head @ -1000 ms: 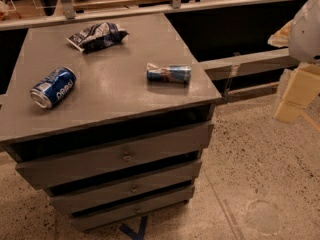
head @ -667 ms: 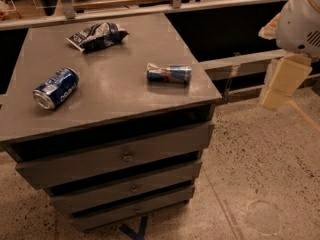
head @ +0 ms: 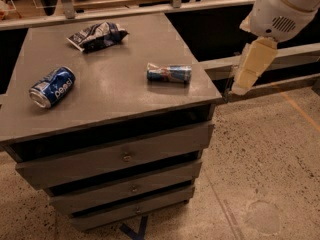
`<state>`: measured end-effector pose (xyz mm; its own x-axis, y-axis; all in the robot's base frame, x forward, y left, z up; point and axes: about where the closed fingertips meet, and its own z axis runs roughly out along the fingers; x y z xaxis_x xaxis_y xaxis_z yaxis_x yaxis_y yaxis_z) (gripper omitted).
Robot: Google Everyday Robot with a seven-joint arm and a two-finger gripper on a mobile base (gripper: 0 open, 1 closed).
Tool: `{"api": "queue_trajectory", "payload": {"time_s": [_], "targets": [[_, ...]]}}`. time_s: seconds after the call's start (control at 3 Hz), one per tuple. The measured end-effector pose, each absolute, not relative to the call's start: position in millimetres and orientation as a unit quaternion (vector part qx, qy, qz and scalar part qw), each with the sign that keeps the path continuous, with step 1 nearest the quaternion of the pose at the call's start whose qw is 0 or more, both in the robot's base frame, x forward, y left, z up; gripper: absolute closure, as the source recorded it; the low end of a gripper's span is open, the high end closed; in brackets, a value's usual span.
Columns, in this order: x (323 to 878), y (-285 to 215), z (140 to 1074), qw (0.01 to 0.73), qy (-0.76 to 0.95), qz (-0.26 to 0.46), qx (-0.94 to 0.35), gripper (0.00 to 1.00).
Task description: Place redbull can upright
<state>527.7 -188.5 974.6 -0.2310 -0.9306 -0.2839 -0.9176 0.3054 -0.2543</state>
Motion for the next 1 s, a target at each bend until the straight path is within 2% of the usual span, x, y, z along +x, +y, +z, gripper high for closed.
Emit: {"api": "queue_trajectory", "payload": {"time_s": [0.67,1.0], "targets": [[585.2,-138.2,956.9,0.192,0.776,0.020,-0.600,0.00],[608.0,-98.0,942.8,0.186,0.762,0.036,-0.619,0.00]]}}
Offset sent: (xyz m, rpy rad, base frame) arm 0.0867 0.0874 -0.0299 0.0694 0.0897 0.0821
